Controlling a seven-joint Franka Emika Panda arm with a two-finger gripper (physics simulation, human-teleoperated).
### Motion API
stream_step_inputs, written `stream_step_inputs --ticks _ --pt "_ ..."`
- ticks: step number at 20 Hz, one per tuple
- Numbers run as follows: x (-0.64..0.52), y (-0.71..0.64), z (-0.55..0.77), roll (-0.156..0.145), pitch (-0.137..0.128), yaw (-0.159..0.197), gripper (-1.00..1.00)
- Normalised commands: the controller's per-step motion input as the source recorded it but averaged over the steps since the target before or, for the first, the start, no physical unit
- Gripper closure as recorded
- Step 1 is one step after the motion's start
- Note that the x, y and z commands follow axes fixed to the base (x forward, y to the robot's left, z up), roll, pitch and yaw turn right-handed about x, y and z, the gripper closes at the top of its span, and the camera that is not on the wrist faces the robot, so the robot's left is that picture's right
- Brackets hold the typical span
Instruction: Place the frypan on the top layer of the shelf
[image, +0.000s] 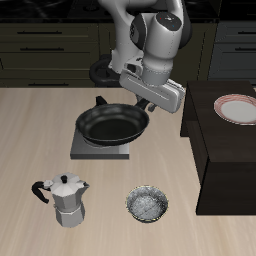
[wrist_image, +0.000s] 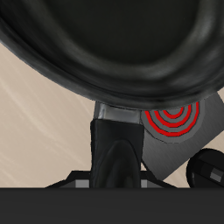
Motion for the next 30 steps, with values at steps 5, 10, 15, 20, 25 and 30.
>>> stream_step_inputs --ticks 5,10,15,20,25,30 --pt "-0.03 -0.1 0.06 -0.013 -0.007 0.038 1.0" --pt "-0.06 -0.22 0.12 0.01 -0.028 0.146 1.0" --pt "-0.02 -0.24 0.07 0.02 0.001 0.107 1.0" --pt "0.0 -0.31 0.09 -0.042 -0.046 0.147 1.0" --pt "0.01 -0.1 -0.04 0.042 0.02 0.151 1.0" --pt "0.01 -0.09 -0.03 0.061 -0.007 0.191 1.0"
